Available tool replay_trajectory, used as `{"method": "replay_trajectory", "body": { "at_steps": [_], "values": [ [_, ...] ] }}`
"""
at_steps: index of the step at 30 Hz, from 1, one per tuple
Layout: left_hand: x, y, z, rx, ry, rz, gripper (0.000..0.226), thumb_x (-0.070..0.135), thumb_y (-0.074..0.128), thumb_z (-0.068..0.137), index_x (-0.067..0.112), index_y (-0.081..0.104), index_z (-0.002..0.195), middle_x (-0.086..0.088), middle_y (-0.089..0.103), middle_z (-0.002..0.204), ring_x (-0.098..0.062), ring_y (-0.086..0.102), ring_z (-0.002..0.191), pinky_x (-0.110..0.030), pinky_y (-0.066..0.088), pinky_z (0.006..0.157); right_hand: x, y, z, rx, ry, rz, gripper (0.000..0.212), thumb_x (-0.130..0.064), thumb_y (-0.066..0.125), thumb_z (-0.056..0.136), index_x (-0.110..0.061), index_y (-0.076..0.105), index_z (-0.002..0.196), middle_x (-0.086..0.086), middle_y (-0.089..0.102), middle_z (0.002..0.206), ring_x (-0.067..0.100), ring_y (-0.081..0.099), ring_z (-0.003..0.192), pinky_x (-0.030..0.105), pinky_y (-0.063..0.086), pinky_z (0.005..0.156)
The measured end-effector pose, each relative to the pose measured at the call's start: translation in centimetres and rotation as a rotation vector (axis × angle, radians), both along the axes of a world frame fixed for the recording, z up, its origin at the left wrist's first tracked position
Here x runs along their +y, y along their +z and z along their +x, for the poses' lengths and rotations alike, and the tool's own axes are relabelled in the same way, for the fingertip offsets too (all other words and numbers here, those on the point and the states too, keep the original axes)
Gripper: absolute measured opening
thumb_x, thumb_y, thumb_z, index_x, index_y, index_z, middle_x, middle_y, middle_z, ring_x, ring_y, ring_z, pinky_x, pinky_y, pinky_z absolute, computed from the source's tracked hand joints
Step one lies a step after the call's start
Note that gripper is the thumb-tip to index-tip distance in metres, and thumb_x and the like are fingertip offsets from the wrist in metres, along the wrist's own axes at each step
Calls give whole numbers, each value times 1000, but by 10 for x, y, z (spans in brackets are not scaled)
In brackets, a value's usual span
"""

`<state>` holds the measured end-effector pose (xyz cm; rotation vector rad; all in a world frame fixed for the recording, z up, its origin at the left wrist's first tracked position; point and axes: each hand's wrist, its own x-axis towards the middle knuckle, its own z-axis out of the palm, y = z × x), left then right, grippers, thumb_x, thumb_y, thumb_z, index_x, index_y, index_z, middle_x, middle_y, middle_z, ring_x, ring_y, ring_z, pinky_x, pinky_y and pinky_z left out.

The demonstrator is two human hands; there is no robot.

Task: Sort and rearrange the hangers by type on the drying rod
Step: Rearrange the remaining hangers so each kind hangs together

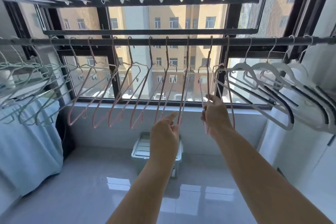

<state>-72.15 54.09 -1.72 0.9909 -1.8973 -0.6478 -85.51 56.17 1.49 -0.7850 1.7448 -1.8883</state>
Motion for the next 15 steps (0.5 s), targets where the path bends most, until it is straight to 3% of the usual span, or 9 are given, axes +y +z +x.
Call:
{"method": "replay_trajectory", "body": {
  "at_steps": [3, 8, 9, 11, 13, 15],
  "values": [
    [0, 2, 3, 15, -5, 28, 39, 9, 55, 89, 15, 52, 127, -4, 66, 114, -4, 58, 88, -4, 39, 79, 2, 0, 2, -4, -9, 2, 35, -9, 30, 98, -10, 44, 130, -1, 42, 77, 8, 39, 62, 22, 37, 53],
    [3, 6, 14, 35, -60, 50, 41, 10, 57, 88, 17, 51, 128, -3, 66, 113, -7, 62, 91, -8, 43, 83, 6, 1, 9, 51, -32, 56, 35, -13, 35, 98, -10, 43, 132, 0, 49, 85, 9, 44, 60, 22, 42, 54],
    [3, 7, 18, 33, -78, 36, 41, 11, 57, 88, 18, 51, 128, -2, 66, 112, -5, 60, 89, -7, 41, 82, 8, 1, 10, 96, -43, 93, 37, -16, 37, 98, -9, 41, 133, 4, 54, 94, 12, 50, 66, 25, 46, 60],
    [2, 11, 28, 31, -106, 6, 42, 11, 58, 87, 18, 51, 128, 0, 66, 112, -3, 58, 89, -7, 40, 84, 13, 4, 14, 304, -90, 257, 47, -25, 40, 96, -6, 33, 139, 14, 53, 123, 27, 57, 101, 40, 48, 88],
    [0, 15, 42, 45, -123, -12, 41, 11, 60, 86, 18, 53, 126, 1, 66, 113, -3, 59, 91, -7, 42, 87, 19, 7, 26, 562, -173, 414, 60, -31, 42, 95, -4, 20, 144, 19, 33, 144, 33, 34, 132, 43, 28, 111],
    [-4, 20, 60, 69, -120, -49, 39, 11, 61, 85, 17, 55, 124, 2, 66, 112, -2, 58, 92, -2, 41, 84, 23, 11, 50, 792, -275, 434, 65, -31, 46, 93, -3, 16, 144, 20, 23, 148, 33, 21, 138, 40, 15, 114]
  ]
}}
